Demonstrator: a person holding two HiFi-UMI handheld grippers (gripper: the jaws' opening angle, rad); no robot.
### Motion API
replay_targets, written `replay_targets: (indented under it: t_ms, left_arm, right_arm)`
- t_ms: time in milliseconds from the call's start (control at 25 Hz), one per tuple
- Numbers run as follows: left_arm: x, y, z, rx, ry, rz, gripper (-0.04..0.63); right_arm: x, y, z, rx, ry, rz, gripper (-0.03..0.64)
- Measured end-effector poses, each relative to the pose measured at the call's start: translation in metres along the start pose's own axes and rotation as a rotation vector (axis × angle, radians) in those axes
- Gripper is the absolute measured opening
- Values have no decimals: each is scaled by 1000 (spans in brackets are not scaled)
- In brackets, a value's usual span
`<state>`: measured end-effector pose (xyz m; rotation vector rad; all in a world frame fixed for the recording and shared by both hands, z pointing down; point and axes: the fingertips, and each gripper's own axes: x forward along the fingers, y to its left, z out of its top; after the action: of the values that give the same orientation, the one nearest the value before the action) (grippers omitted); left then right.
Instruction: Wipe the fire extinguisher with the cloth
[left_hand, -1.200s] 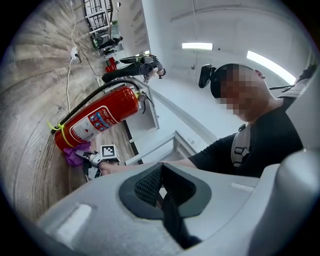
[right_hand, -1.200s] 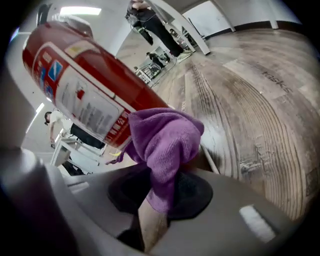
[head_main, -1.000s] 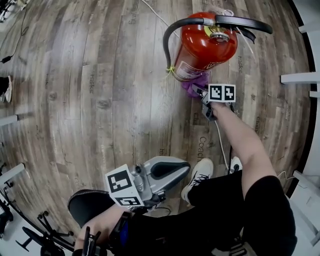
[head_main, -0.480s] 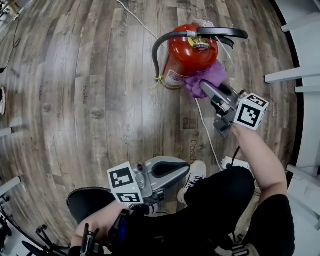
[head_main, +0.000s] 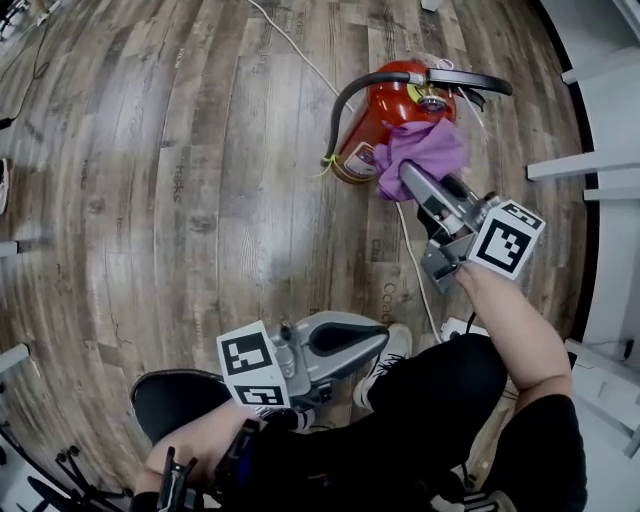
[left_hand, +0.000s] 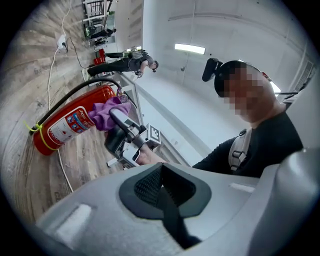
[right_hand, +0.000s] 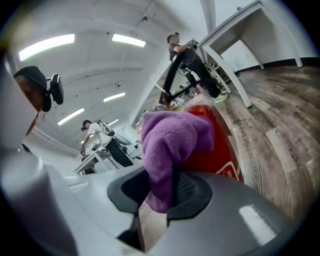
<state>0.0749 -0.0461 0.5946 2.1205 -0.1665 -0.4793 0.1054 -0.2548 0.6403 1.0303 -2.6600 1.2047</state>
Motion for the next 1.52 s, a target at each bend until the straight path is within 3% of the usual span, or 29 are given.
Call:
replay_targets:
  t_ms: [200, 320, 520, 800, 1000, 1120, 1240, 1400, 1520]
  left_arm:
    - [-14, 3, 4, -10, -18, 28, -2]
    - [-17, 2, 3, -16, -20, 38, -2]
    - [-19, 6, -1, -46, -30, 48, -2]
    - [-29, 17, -8, -82, -52, 100, -2]
    - [-29, 17, -10, -95, -52, 104, -2]
    - [-25, 16, -11, -103, -48, 95, -2]
    - [-22, 14, -9, -98, -46, 82, -2]
    - [-19, 11, -6, -92, -41, 68, -2]
    - [-18, 10, -3, -91, -41, 61, -2]
  right_arm:
    - [28, -35, -57, 141, 77, -19, 87]
    - [40, -74, -92, 185, 151, -114, 87]
    - [72, -128, -150, 149, 271, -192, 89]
    - [86, -210, -228, 8, 498, -395, 89]
    - [86, -223, -242, 40, 526, -443, 89]
    - [89, -209, -235, 68, 512, -395, 89]
    - [91, -171, -213, 120, 472, -284, 87]
    - [87, -77, -130, 224, 271, -52, 87]
    - [74, -11, -55, 231, 111, 74, 87]
